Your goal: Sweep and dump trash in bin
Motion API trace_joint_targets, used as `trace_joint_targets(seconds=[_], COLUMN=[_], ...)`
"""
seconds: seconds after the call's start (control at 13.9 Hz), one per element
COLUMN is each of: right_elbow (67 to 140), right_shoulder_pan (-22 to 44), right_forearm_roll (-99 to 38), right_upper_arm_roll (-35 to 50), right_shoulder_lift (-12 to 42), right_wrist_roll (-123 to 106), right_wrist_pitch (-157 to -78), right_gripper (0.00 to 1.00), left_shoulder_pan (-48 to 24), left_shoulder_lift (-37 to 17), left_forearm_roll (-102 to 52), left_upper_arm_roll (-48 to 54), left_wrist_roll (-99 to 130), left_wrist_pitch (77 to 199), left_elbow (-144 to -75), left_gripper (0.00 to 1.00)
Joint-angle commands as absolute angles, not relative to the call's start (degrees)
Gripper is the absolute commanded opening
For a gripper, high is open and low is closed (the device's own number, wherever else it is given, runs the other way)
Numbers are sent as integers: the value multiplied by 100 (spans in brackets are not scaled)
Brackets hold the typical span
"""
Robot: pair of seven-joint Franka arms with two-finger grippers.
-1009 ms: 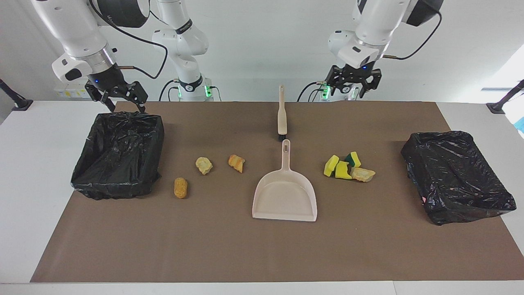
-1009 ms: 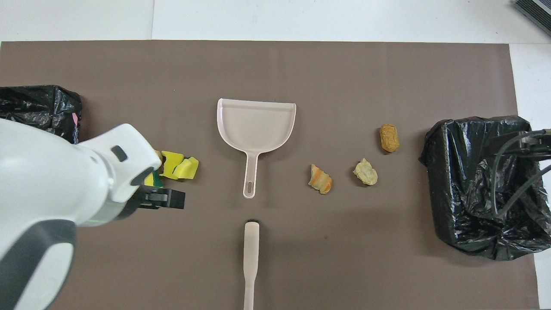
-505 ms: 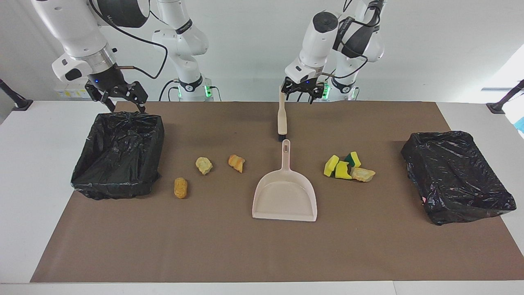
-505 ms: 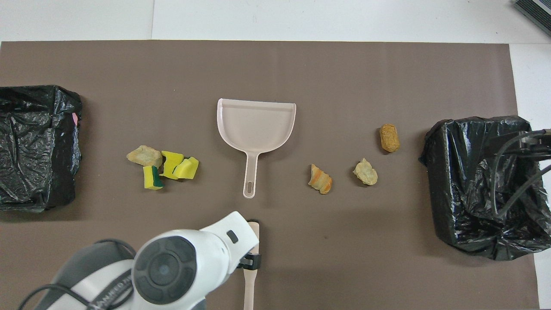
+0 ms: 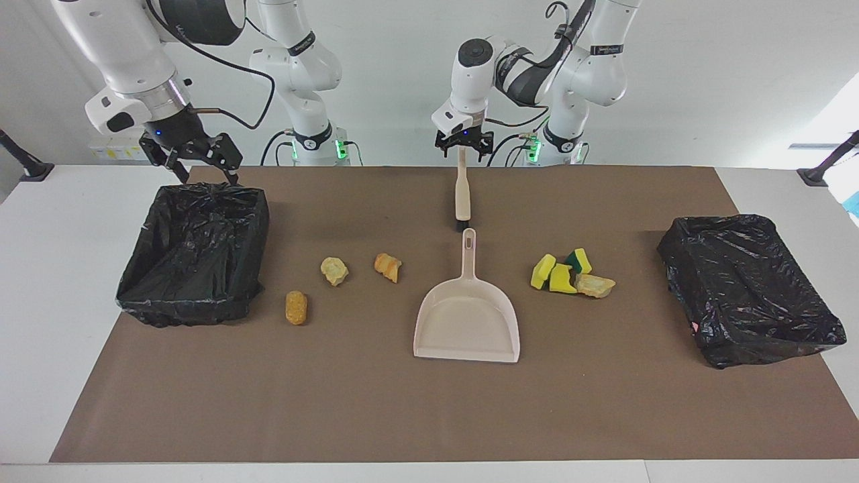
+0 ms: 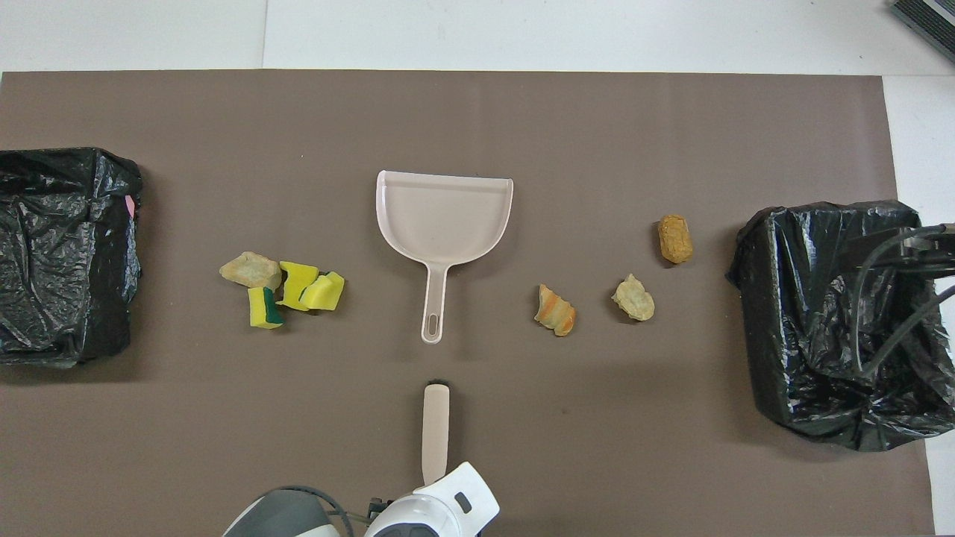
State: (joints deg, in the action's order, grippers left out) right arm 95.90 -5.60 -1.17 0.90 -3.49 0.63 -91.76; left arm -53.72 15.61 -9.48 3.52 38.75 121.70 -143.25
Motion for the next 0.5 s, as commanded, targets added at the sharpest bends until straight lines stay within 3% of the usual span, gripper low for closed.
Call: trace_joint_targets(seconds=[0.0,0.43], right_elbow=[9712,9712], right_shoulder_pan=[-589,-589], right_forearm_roll=[-220,-220], right_upper_arm_roll=[105,105], right_shoulder_lift=[-466,-466], right_wrist_roll=[114,114], right_wrist_pitch=[-9185,-9185], right_gripper=[100,100], left_shoulder_pan=[-5510,-5642], left_shoulder_lift=[1635,1626], left_forearm_roll=[-1011,-1063], left_upper_arm_roll=[246,246], left_wrist_roll=[4077,4386], left_wrist_pitch=[12724,12867], left_elbow=[-14861,-14924], left_gripper=[100,100])
